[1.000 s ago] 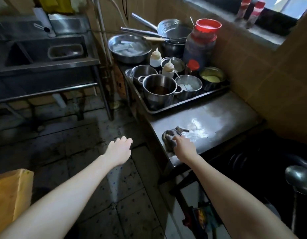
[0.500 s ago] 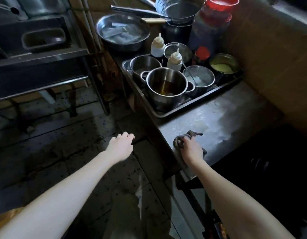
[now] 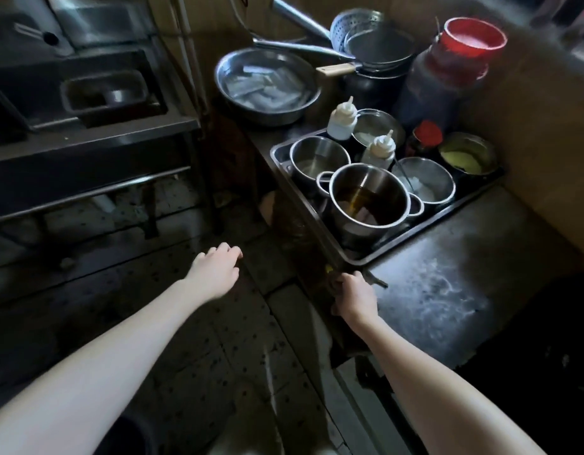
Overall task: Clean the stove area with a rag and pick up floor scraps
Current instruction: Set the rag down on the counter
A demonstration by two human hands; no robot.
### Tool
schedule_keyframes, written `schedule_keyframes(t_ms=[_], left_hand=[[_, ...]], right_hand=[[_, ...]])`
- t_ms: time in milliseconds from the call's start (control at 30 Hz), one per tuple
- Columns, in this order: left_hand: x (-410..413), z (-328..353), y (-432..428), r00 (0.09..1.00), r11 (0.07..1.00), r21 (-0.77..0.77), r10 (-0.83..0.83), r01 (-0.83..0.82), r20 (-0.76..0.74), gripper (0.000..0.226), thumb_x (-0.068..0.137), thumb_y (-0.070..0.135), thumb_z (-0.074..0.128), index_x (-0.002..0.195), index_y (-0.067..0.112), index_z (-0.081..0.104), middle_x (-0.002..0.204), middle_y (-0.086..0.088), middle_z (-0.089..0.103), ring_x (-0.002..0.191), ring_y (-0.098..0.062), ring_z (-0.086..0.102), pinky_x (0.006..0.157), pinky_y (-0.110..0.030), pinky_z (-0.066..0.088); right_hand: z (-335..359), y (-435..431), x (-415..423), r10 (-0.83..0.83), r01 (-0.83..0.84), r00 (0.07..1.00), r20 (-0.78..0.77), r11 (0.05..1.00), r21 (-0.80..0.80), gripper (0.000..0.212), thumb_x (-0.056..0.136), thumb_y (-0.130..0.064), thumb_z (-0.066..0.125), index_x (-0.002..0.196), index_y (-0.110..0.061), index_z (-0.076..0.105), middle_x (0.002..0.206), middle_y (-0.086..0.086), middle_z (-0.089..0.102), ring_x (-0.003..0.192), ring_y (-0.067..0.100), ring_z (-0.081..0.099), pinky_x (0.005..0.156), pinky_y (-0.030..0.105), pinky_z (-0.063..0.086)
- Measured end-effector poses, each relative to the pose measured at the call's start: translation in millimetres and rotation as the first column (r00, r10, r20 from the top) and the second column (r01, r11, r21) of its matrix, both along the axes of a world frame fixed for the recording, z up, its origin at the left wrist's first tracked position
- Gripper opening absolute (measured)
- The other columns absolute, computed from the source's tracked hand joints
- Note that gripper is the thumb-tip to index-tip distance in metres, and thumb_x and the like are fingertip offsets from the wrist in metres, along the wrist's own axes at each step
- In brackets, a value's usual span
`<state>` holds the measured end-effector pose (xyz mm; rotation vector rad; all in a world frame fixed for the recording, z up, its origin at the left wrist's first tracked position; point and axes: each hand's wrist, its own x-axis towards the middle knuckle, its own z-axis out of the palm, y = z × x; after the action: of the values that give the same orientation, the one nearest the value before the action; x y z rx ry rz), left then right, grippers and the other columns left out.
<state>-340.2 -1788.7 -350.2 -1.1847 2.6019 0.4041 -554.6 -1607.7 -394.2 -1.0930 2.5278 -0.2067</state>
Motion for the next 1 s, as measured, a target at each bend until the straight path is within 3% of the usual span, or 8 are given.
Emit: schedule_keyframes(t_ms=[133,267,500,1000], left_hand=[[30,2,-32,0.998,0.998,0.002,0.067,-0.067,0.006,0.035,0.096,0.025,0.041,0.130,0.020,0.043,0.130,-0.006,0.046,0.120,-0.027,0.046,0.099,-0.040,0.038],[64,6,-57,0.987,0.987,-0.004,0.159,-0.159,-0.015,0.034,0.096,0.025,0.042,0.129,0.020,0.044,0.130,-0.006,0.046,0.121,-0.027,0.046,0.099,-0.040,0.038],[134,14,-93,0.934,0.935,-0.017,0.353,-0.354,-0.046,0.031,0.095,0.026,0.044,0.126,0.021,0.046,0.130,-0.005,0.047,0.120,-0.027,0.046,0.099,-0.042,0.037],[180,42,-216,0.792,0.787,-0.087,0.605,-0.610,-0.079,0.029,0.094,0.025,0.043,0.123,0.022,0.047,0.129,-0.004,0.048,0.116,-0.028,0.050,0.096,-0.040,0.039]], right_hand=[[2,-42,24,0.106,-0.106,0.994,0.004,0.994,-0.009,0.022,0.083,-0.012,0.052,0.102,-0.016,0.063,0.100,0.010,0.054,0.091,0.035,0.059,0.073,0.038,0.050],[9,-97,60,0.264,-0.263,0.964,0.025,0.964,-0.048,0.031,0.084,-0.012,0.051,0.113,-0.019,0.060,0.109,0.009,0.052,0.097,0.033,0.059,0.076,0.037,0.050],[30,-199,116,0.541,-0.542,0.840,-0.041,0.836,-0.083,0.039,0.086,-0.012,0.051,0.124,-0.019,0.054,0.115,0.011,0.051,0.099,0.033,0.057,0.074,0.038,0.050],[74,-405,144,0.717,-0.729,0.682,-0.146,0.648,-0.223,0.033,0.085,-0.011,0.052,0.117,-0.014,0.059,0.112,0.009,0.054,0.096,0.031,0.057,0.070,0.034,0.048]])
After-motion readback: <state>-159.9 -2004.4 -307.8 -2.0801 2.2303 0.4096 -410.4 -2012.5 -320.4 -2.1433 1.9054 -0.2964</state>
